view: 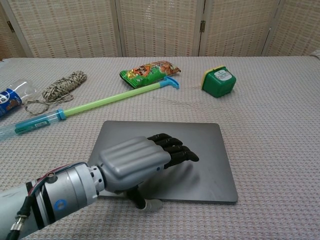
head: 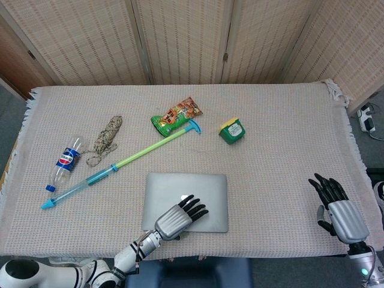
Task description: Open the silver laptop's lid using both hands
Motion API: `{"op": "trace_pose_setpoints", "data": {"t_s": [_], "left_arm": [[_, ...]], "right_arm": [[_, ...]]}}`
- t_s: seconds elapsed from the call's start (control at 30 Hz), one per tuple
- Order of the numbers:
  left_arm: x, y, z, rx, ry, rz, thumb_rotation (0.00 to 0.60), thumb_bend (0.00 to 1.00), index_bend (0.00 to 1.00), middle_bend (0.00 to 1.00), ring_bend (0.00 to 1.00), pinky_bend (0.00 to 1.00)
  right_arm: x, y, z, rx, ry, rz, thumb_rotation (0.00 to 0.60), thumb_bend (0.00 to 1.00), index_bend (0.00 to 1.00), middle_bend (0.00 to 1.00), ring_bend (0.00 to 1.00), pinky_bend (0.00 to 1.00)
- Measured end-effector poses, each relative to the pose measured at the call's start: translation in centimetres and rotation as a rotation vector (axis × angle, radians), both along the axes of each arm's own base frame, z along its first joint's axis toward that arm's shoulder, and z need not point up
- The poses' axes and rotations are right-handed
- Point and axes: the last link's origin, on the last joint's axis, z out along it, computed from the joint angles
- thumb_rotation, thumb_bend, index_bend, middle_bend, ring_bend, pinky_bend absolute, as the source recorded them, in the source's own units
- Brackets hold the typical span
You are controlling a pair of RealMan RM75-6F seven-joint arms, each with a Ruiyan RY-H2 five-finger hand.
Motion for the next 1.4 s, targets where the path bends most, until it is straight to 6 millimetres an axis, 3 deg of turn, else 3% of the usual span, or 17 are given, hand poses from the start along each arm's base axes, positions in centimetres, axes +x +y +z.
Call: {"op": "trace_pose_setpoints", "data": {"t_s": [0.57, 0.9, 1.4], "left_arm": [[-0.8, 0.9, -0.6, 0.109, -0.143, 0.027, 0.600, 0.52, 0.21, 0.22, 0.13, 0.00], [-1.0, 2.7, -0.4, 0.265, -0.225, -0.044, 0.600, 0.65, 0.18, 0.23, 0.13, 0.00], [-0.1, 5.3, 1.1, 0.377, -0.211, -0.088, 0.600, 0.66, 0.12, 0.22, 0.08, 0.00]], "right_arm": [[0.6, 0.5, -0.8, 0.042, -0.008, 0.033, 0.600, 0.87, 0.00, 0.00, 0.07, 0.00], [1.6, 1.0, -2.9, 0.211, -0.040, 0.104, 0.600, 0.87, 0.00, 0.00, 0.06, 0.00], [3.7, 0.2, -6.2, 0.437, 0.021, 0.198, 0.600, 0.89, 0.00, 0.00, 0.06, 0.00]]}}
